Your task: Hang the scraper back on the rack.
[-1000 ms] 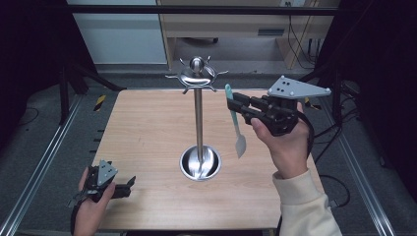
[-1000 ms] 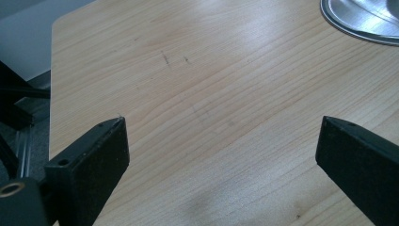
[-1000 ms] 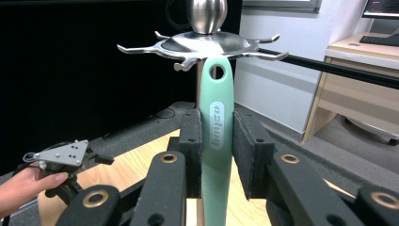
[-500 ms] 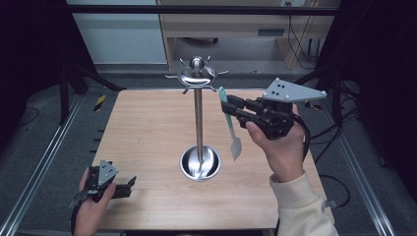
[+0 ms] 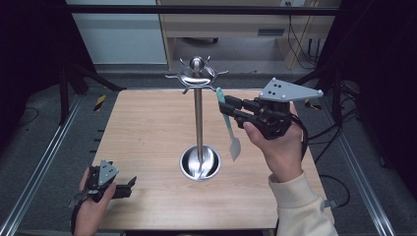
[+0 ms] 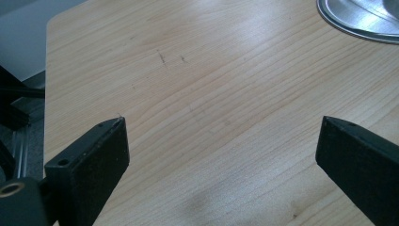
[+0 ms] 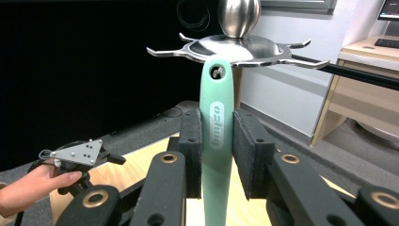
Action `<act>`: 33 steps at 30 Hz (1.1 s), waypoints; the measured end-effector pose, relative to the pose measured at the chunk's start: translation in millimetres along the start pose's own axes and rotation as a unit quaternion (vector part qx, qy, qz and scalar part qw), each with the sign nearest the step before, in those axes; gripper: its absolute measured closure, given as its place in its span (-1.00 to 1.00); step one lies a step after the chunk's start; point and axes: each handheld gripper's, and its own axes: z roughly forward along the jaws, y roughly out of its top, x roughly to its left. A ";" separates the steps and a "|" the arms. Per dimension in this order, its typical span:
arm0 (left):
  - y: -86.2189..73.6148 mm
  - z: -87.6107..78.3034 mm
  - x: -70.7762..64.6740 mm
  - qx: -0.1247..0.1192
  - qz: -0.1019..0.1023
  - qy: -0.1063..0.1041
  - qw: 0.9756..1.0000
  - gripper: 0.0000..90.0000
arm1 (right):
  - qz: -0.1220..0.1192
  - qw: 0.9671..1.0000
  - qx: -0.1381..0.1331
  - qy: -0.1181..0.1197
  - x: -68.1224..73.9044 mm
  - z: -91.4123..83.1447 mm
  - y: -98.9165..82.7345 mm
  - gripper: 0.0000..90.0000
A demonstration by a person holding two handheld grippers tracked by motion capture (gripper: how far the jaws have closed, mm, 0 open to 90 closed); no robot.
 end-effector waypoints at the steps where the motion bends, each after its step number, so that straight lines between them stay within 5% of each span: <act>1: 0.0 0.0 0.0 0.000 0.000 0.000 1.000 -0.94 | -0.001 1.000 0.001 0.000 0.1 0.5 0.1 0.65; 33: 0.3 0.4 -0.6 0.001 0.001 -0.003 1.000 -0.94 | 0.005 1.000 0.009 -0.018 0.7 20.1 -1.3 0.65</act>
